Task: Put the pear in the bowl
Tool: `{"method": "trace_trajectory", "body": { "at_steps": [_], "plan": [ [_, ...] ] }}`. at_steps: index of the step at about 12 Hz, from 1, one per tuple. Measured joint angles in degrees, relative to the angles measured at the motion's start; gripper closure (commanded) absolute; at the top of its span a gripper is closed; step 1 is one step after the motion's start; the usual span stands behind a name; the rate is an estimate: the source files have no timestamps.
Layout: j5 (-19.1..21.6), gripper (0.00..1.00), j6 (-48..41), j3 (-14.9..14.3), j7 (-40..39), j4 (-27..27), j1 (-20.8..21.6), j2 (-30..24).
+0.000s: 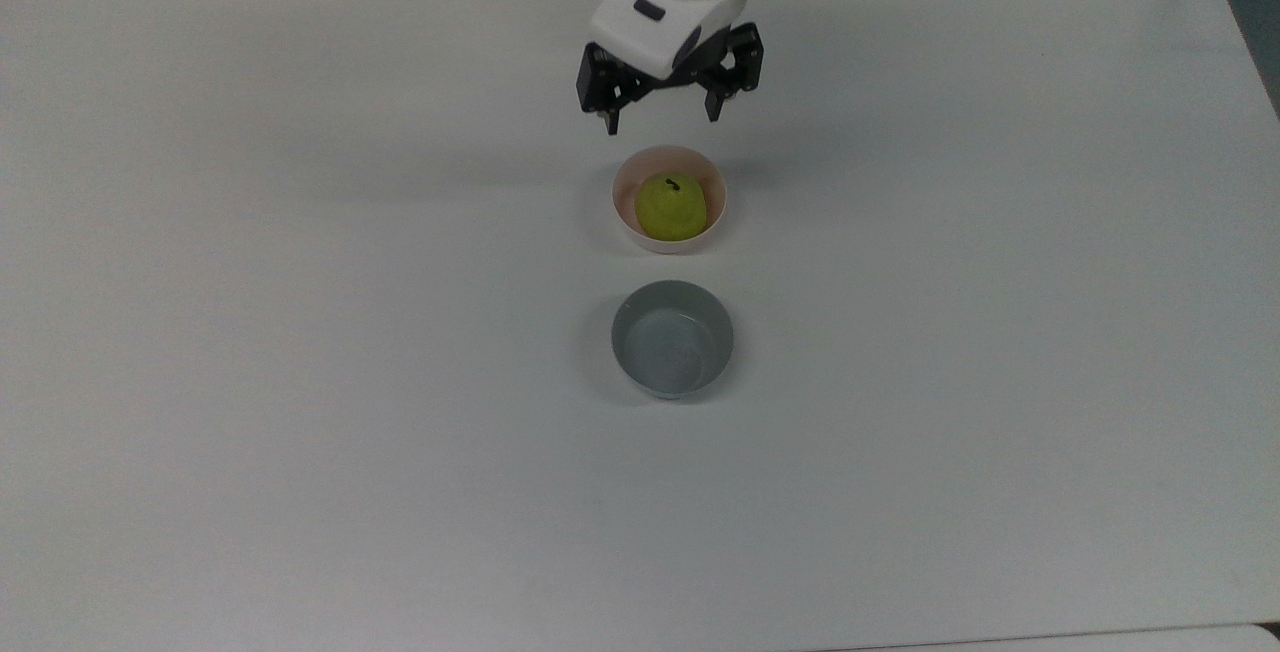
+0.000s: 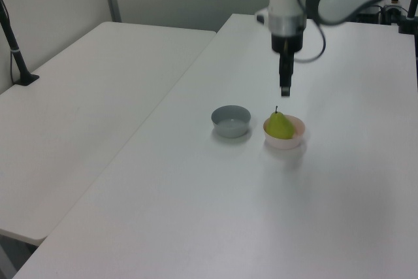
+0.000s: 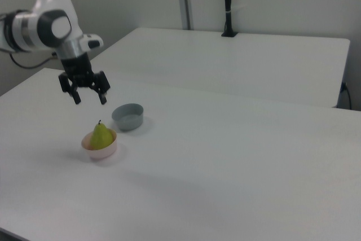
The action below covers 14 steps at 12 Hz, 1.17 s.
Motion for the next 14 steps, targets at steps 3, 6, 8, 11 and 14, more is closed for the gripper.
{"method": "trace_trajectory", "body": {
  "at_steps": [3,6,8,11,14],
  "plan": [
    [0.0,0.0,-12.68,-0.84,0.14,8.25,-1.11,-3.67],
    [0.0,0.0,-16.31,-0.91,0.13,12.12,-3.43,-4.36],
    [0.0,0.0,-16.31,-0.97,-1.3,12.12,-5.87,-4.27],
    [0.0,0.0,-16.31,-1.12,-5.53,12.12,-11.39,-4.25],
    [0.0,0.0,-16.31,-1.34,-6.99,12.12,-15.41,-4.25]
  ]
}}
